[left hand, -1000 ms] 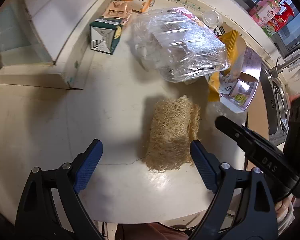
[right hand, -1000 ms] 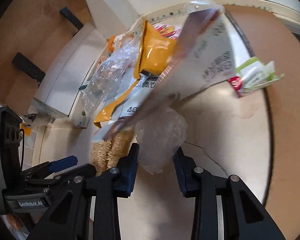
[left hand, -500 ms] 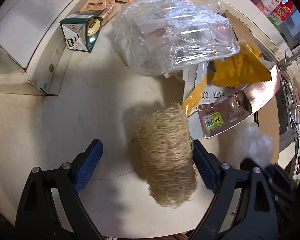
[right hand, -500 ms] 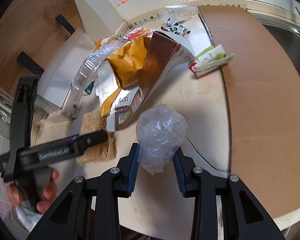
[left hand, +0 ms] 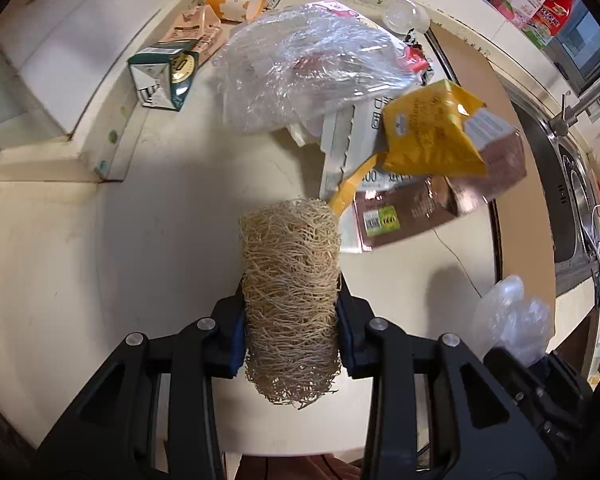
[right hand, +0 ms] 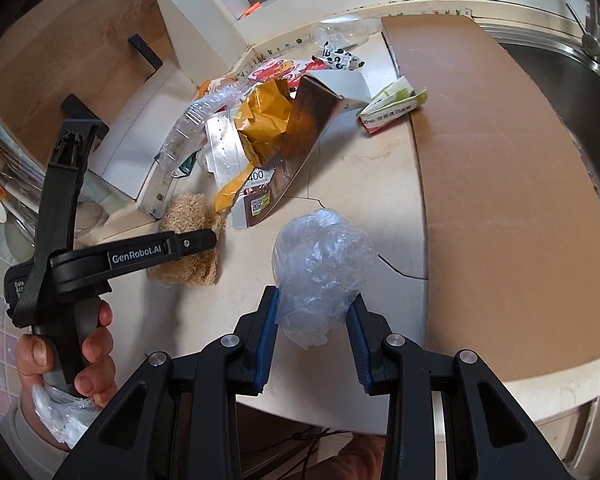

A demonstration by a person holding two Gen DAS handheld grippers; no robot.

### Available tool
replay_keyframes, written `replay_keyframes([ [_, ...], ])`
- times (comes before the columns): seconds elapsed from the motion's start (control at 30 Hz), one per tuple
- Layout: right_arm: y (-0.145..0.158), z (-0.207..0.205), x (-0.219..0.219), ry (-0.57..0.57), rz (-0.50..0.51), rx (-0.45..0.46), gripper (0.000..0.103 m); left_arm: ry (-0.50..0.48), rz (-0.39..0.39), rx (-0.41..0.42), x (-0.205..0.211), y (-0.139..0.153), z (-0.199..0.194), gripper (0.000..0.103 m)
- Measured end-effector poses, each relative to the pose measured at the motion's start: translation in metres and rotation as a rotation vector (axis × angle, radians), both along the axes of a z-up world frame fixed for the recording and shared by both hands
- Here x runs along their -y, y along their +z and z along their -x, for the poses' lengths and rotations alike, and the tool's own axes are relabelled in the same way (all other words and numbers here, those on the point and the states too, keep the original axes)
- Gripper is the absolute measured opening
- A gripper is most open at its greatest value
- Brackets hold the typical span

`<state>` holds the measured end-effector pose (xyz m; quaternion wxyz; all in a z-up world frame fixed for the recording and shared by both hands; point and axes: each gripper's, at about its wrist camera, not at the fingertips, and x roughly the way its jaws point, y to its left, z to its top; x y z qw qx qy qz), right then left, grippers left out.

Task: Collect trash
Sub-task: 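Lift the plastic bag and loofah off the counter with both tools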

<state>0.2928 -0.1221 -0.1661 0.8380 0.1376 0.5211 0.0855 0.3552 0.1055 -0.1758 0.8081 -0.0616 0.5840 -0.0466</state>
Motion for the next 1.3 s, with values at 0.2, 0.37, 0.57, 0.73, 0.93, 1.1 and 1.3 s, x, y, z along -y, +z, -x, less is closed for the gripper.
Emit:
replay_keyframes([
  [0.2, 0.014, 0.015, 0.013, -0.008, -0.024, 0.026, 0.033, 0.025, -0.025, 0.018, -0.004, 0.018, 0.033, 0.032],
  [0.37, 0.024, 0.033, 0.026, -0.009, -0.045, 0.044, 0.033, 0.029, -0.035, 0.048, -0.001, 0.038, 0.062, 0.032],
  [0.57, 0.033, 0.054, 0.035, -0.003, -0.067, 0.064, 0.033, 0.018, -0.056, 0.087, 0.02, 0.059, 0.09, 0.032],
  [0.73, 0.039, 0.073, 0.041, 0.0, -0.073, 0.08, 0.033, 0.005, -0.076, 0.121, 0.033, 0.076, 0.115, 0.032],
  [0.93, 0.047, 0.098, 0.051, 0.005, -0.076, 0.095, 0.033, -0.016, -0.08, 0.145, 0.046, 0.088, 0.142, 0.032],
  [1.1, 0.05, 0.117, 0.061, 0.006, -0.076, 0.1, 0.033, -0.03, -0.081, 0.156, 0.055, 0.093, 0.162, 0.032],
  [1.3, 0.055, 0.138, 0.073, 0.008, -0.076, 0.105, 0.032, -0.032, -0.055, 0.164, 0.059, 0.097, 0.179, 0.032],
])
